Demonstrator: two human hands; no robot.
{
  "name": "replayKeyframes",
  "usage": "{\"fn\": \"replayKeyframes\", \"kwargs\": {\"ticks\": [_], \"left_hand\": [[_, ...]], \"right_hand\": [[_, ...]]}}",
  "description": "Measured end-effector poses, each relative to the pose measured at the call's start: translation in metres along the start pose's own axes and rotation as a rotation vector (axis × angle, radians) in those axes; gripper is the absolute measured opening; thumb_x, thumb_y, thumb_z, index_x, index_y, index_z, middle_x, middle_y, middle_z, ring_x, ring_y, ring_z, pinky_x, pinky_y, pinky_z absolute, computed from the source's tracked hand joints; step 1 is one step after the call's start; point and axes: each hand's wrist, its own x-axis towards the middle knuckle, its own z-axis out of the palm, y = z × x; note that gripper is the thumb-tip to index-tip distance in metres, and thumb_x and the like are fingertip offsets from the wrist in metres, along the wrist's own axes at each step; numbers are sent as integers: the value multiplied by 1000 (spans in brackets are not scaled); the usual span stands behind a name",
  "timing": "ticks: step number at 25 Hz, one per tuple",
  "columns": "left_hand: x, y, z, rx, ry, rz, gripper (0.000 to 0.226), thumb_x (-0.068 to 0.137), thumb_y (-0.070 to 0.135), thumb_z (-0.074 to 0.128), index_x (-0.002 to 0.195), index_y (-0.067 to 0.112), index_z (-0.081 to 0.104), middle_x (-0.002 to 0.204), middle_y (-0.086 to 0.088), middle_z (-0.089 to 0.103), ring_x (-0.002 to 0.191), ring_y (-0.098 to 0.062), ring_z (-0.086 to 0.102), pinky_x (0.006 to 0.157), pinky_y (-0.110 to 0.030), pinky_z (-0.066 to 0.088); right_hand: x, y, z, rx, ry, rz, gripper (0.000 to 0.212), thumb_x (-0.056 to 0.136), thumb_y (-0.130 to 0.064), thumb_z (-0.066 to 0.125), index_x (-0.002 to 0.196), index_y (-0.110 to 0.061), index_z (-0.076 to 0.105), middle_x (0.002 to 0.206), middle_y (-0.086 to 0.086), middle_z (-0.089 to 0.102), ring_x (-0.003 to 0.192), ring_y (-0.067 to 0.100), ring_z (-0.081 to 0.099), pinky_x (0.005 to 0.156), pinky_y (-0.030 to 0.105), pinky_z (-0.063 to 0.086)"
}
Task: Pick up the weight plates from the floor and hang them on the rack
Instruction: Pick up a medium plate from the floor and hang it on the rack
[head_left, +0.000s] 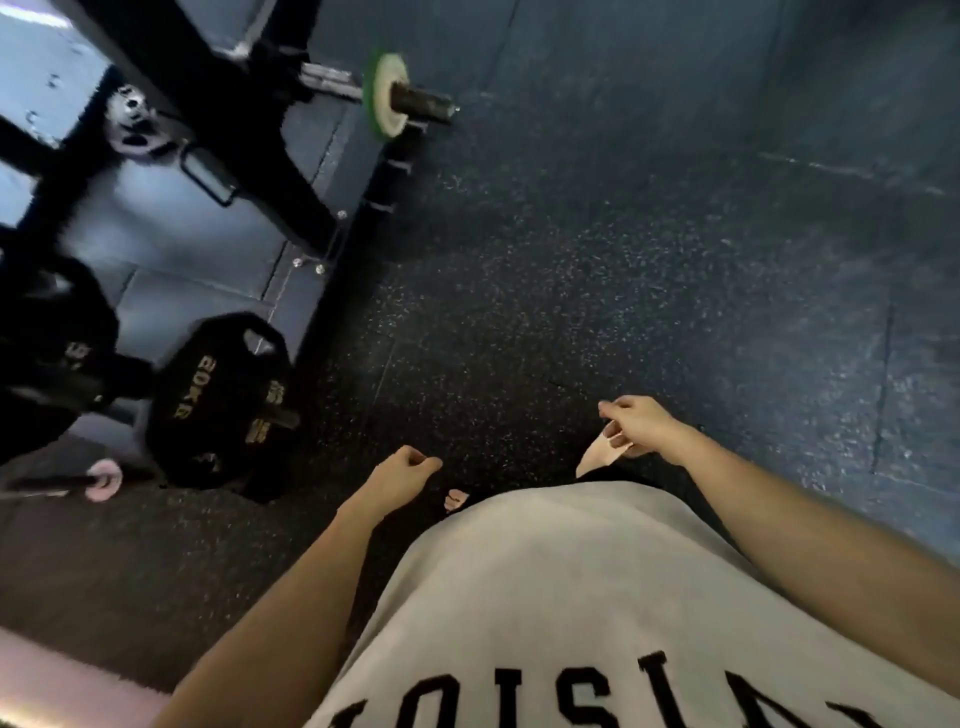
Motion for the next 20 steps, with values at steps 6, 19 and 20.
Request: {"fn": "replayKeyframes", "kwargs": {"ticks": [6, 19, 20], "left_hand": [[51, 153, 32, 249, -39, 51, 30, 98, 40, 53, 122, 23, 54, 110, -2, 62, 94, -19, 61, 75, -33, 48], [129, 399, 68, 172, -77, 49, 30, 99, 37, 50, 117, 14, 60, 112, -6, 61, 100, -22, 58, 90, -38, 48], [143, 418, 65, 159, -104, 43, 29, 100, 35, 50, 117, 13, 59, 110, -6, 61, 96, -22, 58, 88, -38, 49]], "right_hand": [[37, 67, -118, 211, 74, 84, 23, 100, -36, 51, 100, -15, 61, 88, 8, 66, 70, 20, 63, 58, 27, 47], [144, 47, -355, 82, 45, 93, 22, 101, -30, 50, 110, -12, 59, 92, 11, 64, 75, 22, 61, 67, 33, 54], [158, 37, -369, 72, 46, 108, 23, 101, -29, 50, 109, -10, 59, 91, 11, 64, 72, 22, 61, 66, 32, 54]]}}
